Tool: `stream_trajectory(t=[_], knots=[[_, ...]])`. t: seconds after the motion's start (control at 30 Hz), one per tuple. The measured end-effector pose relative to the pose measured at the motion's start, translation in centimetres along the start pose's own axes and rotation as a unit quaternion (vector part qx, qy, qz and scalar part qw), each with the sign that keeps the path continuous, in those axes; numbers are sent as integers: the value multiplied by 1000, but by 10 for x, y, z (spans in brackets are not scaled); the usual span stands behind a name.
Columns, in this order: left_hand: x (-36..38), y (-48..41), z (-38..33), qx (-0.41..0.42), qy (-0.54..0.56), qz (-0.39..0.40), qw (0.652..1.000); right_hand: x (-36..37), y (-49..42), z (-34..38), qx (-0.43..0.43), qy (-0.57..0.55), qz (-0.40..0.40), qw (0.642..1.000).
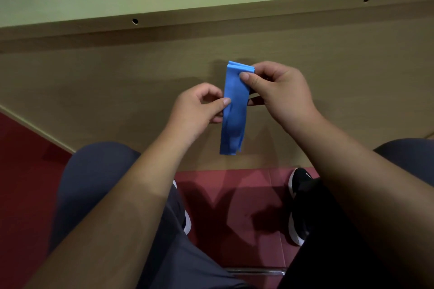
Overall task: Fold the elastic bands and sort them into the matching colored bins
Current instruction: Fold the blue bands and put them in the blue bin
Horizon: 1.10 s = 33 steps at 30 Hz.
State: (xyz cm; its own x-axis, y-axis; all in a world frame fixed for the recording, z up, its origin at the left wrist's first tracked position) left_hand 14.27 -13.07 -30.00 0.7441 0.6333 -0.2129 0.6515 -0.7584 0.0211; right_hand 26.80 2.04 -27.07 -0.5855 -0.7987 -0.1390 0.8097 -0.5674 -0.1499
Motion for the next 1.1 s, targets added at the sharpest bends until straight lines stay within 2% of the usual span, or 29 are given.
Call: stream_trajectory(t=[0.53, 0.83, 1.1], knots=[[0, 5, -3, -19, -10, -75, 997, -1, 4, 3, -2, 13, -45, 999], [9, 4, -6, 2, 15, 16, 1000, -3, 3, 5, -21, 19, -45, 999], [14, 4, 0, -51, 67, 86, 993, -2, 4, 10, -31, 24, -11, 999]])
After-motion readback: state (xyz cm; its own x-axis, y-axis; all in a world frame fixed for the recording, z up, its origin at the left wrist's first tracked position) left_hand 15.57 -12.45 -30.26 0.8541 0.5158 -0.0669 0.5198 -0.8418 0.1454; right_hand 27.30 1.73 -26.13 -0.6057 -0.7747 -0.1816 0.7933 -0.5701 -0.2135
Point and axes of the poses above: each hand's wrist, its own y-axis away from the middle knuckle, its own x-axis out of the palm, z = x × y, the point moved 5 cm from there along -y, towards the middle knuckle, and after that the axes turned 7 degrees about z, right-handed, at the moved point
